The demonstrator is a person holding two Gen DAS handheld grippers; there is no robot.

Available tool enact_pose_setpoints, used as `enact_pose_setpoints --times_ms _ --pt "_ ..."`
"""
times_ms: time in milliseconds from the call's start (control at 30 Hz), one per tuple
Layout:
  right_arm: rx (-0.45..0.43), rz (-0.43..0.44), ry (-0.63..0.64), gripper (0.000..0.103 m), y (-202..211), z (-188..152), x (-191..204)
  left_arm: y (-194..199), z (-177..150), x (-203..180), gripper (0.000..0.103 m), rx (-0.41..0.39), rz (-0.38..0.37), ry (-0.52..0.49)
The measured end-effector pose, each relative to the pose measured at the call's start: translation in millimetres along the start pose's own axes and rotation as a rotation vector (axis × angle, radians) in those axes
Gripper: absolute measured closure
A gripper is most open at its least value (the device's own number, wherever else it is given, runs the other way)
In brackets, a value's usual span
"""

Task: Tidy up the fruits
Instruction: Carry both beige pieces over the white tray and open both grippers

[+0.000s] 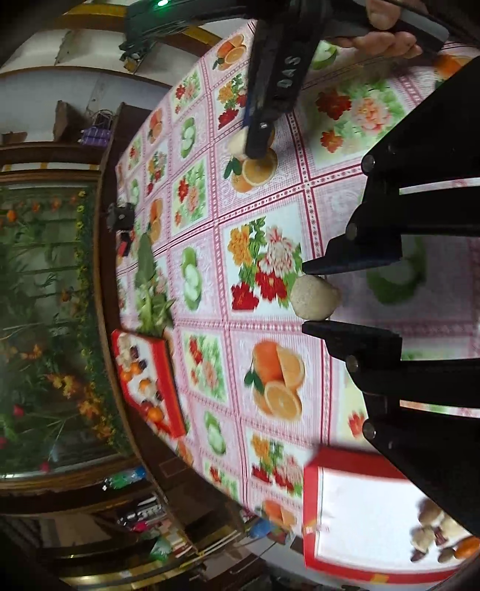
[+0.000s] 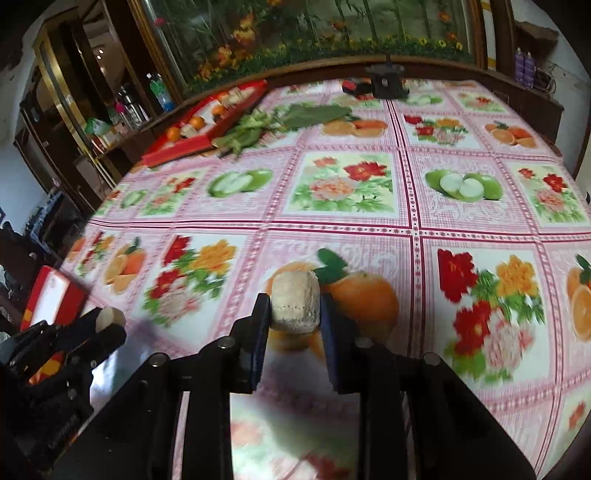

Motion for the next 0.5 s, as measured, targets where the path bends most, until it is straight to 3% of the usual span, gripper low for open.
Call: enact_pose_setpoints --times_ms 233,500 --pt "-0.042 0.074 0.003 0.074 27 -15 47 43 4 25 0.079 -0.091 0.031 0.015" --pt "-0.068 0.11 0.087 0.074 48 -8 106 78 6 63 0.079 -0.16 0.056 0.067"
Point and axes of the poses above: each gripper's, at about its wrist camera, not at the fingertips, and y roughly against the way its jaws point, x to its left, z to its top, the point moved 10 cm from there along -y, roughly the way its jaws point, and after that the axes turned 14 degrees about y, right-handed, at the moved point
